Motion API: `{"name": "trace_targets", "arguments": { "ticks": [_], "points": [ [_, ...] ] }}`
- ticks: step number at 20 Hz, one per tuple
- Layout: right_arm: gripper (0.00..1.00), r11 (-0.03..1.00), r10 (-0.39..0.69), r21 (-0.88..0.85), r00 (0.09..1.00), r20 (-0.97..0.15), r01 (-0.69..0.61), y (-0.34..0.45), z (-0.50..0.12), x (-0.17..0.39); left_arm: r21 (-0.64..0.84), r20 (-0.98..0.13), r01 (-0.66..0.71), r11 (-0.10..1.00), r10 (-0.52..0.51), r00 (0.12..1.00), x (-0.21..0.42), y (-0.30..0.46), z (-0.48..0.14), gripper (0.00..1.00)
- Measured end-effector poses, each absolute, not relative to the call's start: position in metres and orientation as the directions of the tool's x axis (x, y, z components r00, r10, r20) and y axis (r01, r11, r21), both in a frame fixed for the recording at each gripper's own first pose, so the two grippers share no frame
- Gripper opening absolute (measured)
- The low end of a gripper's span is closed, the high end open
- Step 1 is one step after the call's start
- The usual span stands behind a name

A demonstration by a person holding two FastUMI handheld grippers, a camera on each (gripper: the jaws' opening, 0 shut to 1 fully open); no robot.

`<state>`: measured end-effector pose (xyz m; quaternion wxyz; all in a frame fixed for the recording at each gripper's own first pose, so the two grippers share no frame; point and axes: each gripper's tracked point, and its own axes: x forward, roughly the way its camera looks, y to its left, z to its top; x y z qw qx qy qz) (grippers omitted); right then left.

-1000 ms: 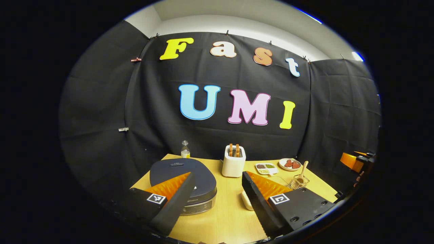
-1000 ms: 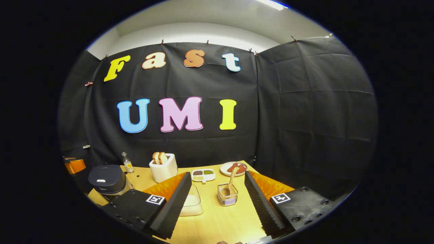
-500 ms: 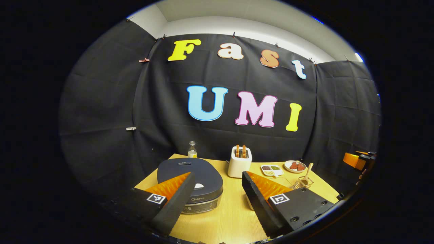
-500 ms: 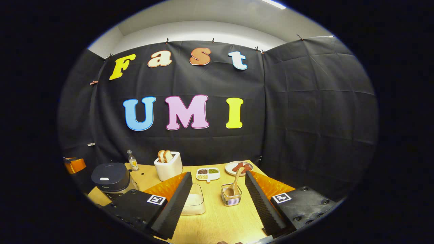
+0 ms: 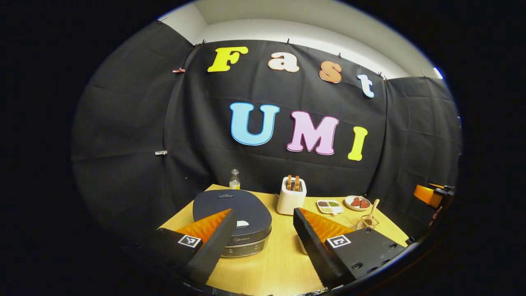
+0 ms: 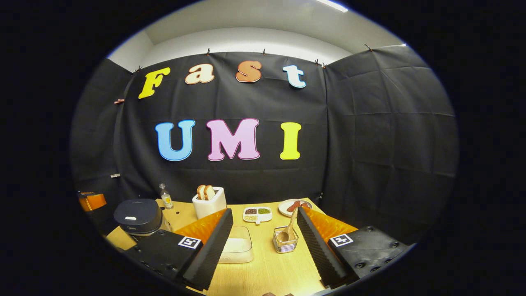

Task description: Close the left gripper, press the button to open the rice cooker; take a wooden spoon from the chopstick holder with the right hand, scoop a spoonful of rice and pour it into the rice cooker, then put the wooden spoon back into the chopstick holder.

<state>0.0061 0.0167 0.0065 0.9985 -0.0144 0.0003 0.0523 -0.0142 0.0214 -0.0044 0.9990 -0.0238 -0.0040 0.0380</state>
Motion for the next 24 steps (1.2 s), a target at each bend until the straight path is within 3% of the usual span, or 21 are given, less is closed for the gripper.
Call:
{"name": "trace_targets", "arguments": {
  "ticks": [9, 11, 17, 18, 20, 22, 24],
  "points": [
    [0.98, 0.997, 0.083, -0.003, 0.996, -0.024, -0.083, 0.018, 0.000, 0.003, -0.069, -0.063, -0.116, 0.991, 0.111, 0.992, 0.013, 0.052, -0.006, 0.93],
    [0.98, 0.997, 0.074, -0.015, 0.997, -0.019, -0.074, 0.017, 0.001, 0.002, -0.092, -0.103, -0.097, 0.991, 0.088, 0.991, 0.024, 0.057, -0.011, 0.87],
    [0.98, 0.999, 0.042, -0.015, 0.998, -0.048, -0.043, 0.014, -0.010, -0.003, -0.108, -0.241, -0.111, 0.988, 0.082, 0.967, 0.065, 0.088, -0.034, 0.46],
    [0.98, 0.999, 0.035, -0.015, 0.998, -0.053, -0.036, 0.013, -0.011, -0.004, -0.115, -0.254, -0.104, 0.988, 0.072, 0.964, 0.070, 0.089, -0.036, 0.31],
    [0.98, 1.000, 0.021, -0.017, 0.998, -0.062, -0.022, 0.009, -0.014, -0.006, -0.118, -0.282, -0.104, 0.988, 0.067, 0.957, 0.083, 0.095, -0.045, 0.16],
    [0.98, 1.000, 0.008, -0.023, 0.998, -0.069, -0.009, 0.005, -0.015, -0.006, -0.129, -0.302, -0.090, 0.988, 0.048, 0.952, 0.095, 0.097, -0.054, 0.08],
    [0.98, 0.999, -0.008, -0.032, 0.997, -0.079, 0.005, -0.001, -0.018, -0.008, -0.143, -0.333, -0.077, 0.987, 0.025, 0.943, 0.107, 0.097, -0.066, 0.06]
  ]
}}
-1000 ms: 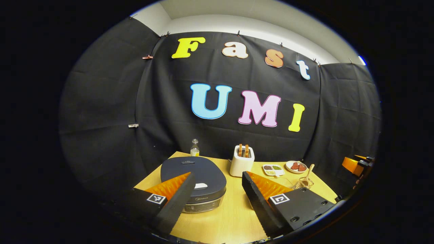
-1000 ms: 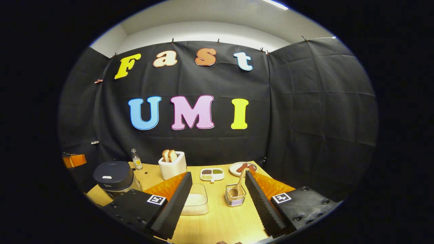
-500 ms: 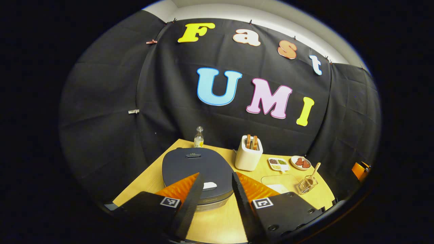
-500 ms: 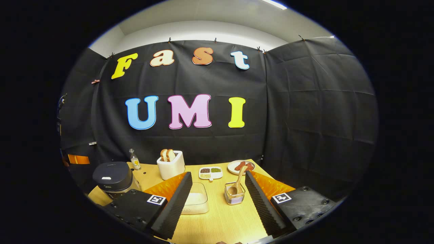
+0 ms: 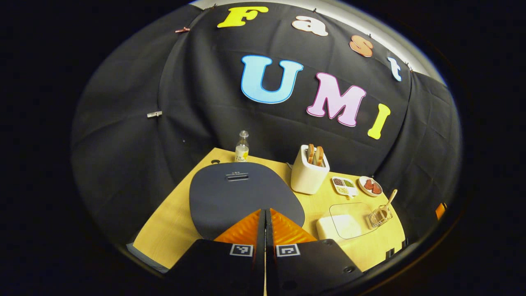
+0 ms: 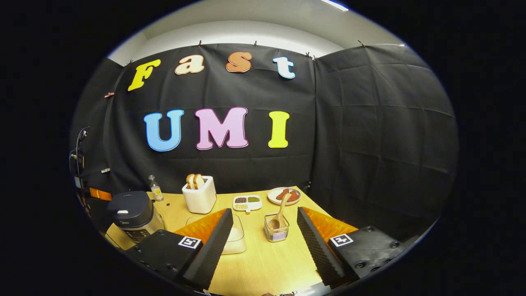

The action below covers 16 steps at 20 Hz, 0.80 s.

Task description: Close the left gripper, press the button to open the rice cooker; take a wooden spoon from the chopstick holder with the right hand, scoop a spoonful of rice and pour it into the rice cooker, then put the wooden spoon back into the chopstick holder.

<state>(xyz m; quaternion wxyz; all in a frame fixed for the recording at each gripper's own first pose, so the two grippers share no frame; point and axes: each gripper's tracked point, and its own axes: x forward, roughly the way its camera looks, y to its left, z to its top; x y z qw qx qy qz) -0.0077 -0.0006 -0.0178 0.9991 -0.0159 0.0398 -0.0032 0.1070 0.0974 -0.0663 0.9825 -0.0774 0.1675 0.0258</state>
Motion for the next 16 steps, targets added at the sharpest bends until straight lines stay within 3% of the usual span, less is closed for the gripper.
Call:
{"name": "trace_targets", "arguments": {
  "ticks": [7, 16],
  "points": [
    [0.98, 0.998, -0.051, -0.032, 0.992, -0.112, 0.047, -0.017, -0.026, -0.007, -0.140, -0.446, -0.060, 0.988, -0.009, 0.895, 0.133, 0.098, -0.112, 0.06],
    [0.98, 1.000, -0.025, -0.018, 0.986, -0.162, 0.023, -0.025, -0.039, 0.016, -0.119, -0.455, -0.116, 0.986, 0.050, 0.889, 0.132, 0.097, -0.122, 0.07]
  ]
}}
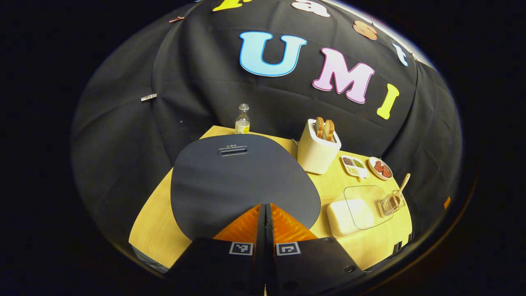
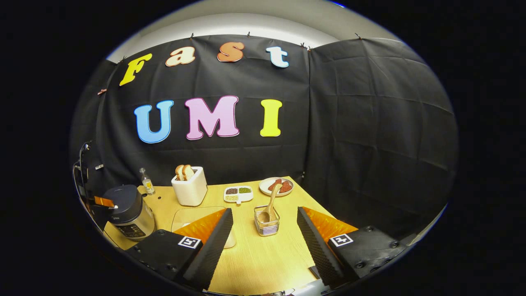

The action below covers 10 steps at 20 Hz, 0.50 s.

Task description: Close the left gripper, press the button to open the rice cooker; take a wooden spoon from the chopstick holder with the right hand, scoop a spoonful of rice and pour it into the rice cooker, then put the wooden spoon back into the chopstick holder.

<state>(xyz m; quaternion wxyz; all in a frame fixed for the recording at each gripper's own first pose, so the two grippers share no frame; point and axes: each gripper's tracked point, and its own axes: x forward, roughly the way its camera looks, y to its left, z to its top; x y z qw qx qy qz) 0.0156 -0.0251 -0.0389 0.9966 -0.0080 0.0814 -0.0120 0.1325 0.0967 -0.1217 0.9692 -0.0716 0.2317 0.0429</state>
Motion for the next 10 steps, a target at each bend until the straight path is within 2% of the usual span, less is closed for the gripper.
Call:
{"name": "trace_targets", "arguments": {
  "ticks": [3, 7, 8, 10],
  "points": [
    [0.98, 1.000, 0.007, -0.026, 0.983, -0.186, -0.012, -0.026, -0.046, 0.030, -0.118, -0.486, -0.142, 0.983, 0.068, 0.871, 0.132, 0.095, -0.127, 0.06],
    [0.98, 0.997, 0.064, -0.025, 0.975, -0.215, -0.071, -0.025, -0.053, 0.054, -0.086, -0.452, -0.191, 0.978, 0.132, 0.882, 0.130, 0.097, -0.111, 0.06],
    [0.98, 0.996, 0.074, -0.024, 0.975, -0.209, -0.081, -0.027, -0.050, 0.064, -0.053, -0.429, -0.221, 0.974, 0.177, 0.886, 0.128, 0.100, -0.102, 0.06],
    [0.98, 0.995, 0.088, -0.022, 0.976, -0.200, -0.094, -0.032, -0.048, 0.080, -0.023, -0.297, -0.279, 0.960, 0.260, 0.919, 0.125, 0.101, -0.054, 0.06]
  ]
}}
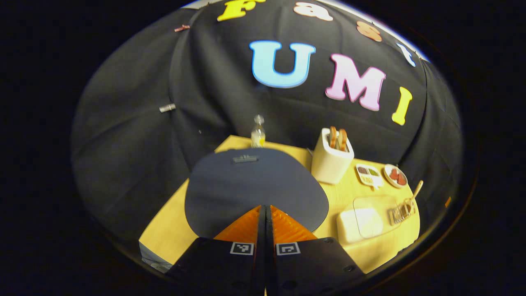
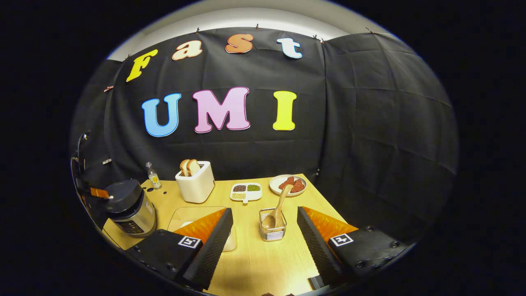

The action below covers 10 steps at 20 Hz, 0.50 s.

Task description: Close the left gripper, press the button to open the rice cooker; take a wooden spoon from the chopstick holder with the right hand, scoop a spoonful of rice and pour it into the rice cooker, then put the wooden spoon back into the chopstick holder.

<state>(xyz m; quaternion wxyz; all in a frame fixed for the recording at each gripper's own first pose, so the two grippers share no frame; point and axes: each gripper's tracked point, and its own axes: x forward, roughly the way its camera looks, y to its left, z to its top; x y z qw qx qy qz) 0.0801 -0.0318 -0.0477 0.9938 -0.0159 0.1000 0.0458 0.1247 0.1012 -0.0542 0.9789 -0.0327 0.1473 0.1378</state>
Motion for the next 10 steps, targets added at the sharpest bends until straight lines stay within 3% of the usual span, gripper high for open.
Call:
{"name": "trace_targets", "arguments": {
  "ticks": [4, 9, 10],
  "points": [
    [0.98, 0.993, 0.108, -0.014, 0.974, -0.201, -0.113, -0.046, -0.049, 0.113, -0.020, -0.032, -0.369, 0.929, 0.369, 0.929, 0.110, 0.096, 0.052, 0.07],
    [0.98, 0.989, 0.143, -0.005, 0.963, -0.228, -0.149, -0.062, -0.062, 0.159, -0.031, -0.015, -0.379, 0.925, 0.379, 0.925, 0.087, 0.062, 0.058, 0.10],
    [0.98, 0.988, 0.153, 0.005, 0.958, -0.242, -0.157, -0.063, -0.067, 0.169, -0.042, -0.035, -0.387, 0.921, 0.386, 0.922, 0.082, 0.054, 0.052, 0.16]
  ]
}}
